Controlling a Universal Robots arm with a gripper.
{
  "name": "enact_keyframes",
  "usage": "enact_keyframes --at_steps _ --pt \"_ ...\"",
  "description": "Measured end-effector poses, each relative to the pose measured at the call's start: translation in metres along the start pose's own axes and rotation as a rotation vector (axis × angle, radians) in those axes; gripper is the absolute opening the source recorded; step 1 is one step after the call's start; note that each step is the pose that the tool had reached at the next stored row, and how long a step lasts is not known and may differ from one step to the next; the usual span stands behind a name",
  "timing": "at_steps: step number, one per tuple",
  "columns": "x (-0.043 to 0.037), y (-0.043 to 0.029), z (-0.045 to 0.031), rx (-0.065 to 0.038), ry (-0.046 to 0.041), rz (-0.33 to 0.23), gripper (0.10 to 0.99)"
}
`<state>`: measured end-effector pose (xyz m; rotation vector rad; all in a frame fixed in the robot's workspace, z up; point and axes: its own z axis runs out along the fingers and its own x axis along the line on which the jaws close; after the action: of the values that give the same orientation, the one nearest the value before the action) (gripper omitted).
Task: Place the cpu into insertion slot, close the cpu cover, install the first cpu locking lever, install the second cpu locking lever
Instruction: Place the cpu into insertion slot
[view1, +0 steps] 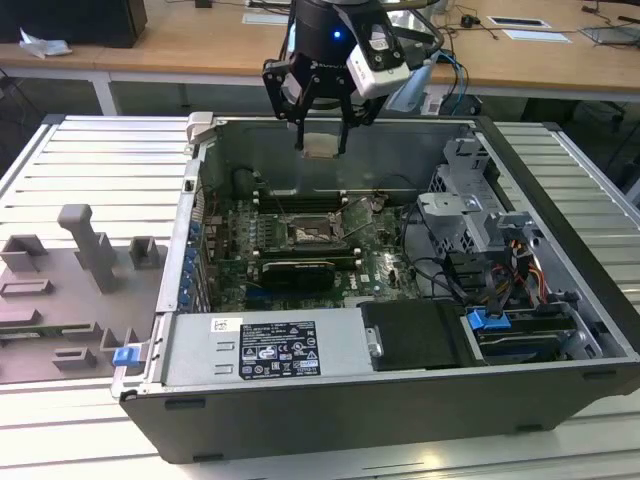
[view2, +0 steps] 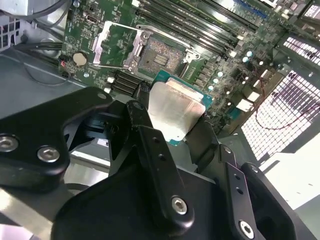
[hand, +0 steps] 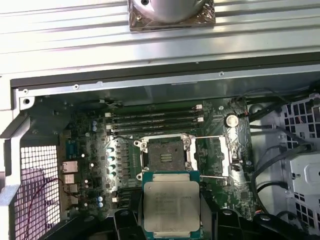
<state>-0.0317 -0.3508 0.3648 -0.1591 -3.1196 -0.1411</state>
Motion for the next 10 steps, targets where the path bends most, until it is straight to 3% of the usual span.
enact_keyframes --at_steps 10 --pt "0.0003 -0.0005 0.0036 -0.002 -0.0090 0.114 0.541"
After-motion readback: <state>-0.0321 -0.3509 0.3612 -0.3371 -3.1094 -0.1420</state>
